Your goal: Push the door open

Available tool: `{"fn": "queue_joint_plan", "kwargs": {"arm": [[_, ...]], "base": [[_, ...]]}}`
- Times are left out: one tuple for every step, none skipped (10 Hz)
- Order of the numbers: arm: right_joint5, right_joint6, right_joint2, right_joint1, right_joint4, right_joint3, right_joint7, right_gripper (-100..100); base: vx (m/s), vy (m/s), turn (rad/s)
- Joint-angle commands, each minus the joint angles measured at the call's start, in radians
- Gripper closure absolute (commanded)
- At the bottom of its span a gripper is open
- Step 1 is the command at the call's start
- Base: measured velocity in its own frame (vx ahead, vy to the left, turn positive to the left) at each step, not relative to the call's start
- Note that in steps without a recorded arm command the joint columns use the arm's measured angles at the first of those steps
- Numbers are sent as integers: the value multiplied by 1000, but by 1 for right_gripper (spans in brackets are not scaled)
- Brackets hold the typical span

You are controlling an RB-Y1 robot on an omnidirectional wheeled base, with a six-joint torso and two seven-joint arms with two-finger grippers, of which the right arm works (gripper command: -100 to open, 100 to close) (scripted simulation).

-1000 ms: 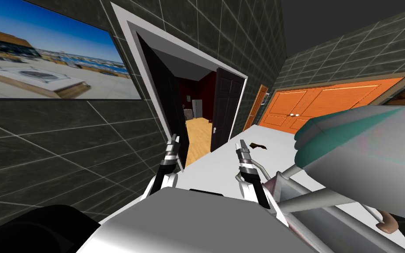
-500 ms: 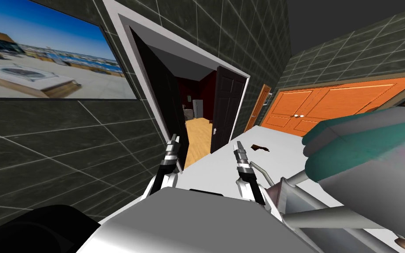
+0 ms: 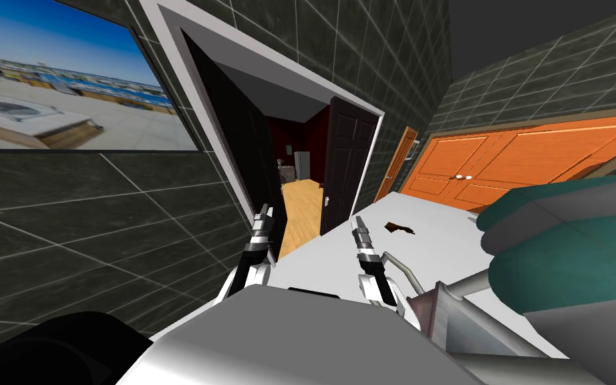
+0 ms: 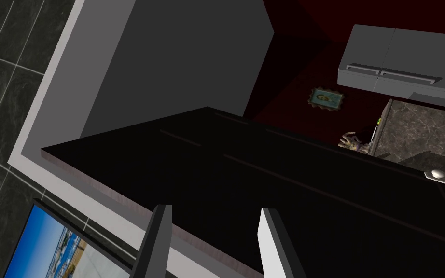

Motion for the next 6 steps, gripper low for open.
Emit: {"fn": "queue_joint_plan", "kwargs": {"arm": [[7, -15, -1, -14, 42, 4, -6, -100], [11, -21, -2, -23, 65, 7, -11, -100], [15, -26, -4, -33, 88, 9, -15, -100], [20, -32, -5, -42, 111, 11, -19, -100], [24, -38, -6, -52, 135, 13, -24, -100], [28, -44, -6, -61, 158, 16, -28, -100]], "base": [[98, -63, 36], [98, -63, 48], [86, -60, 40], [101, -52, 37], [100, -55, 35], [90, -59, 51]]}}
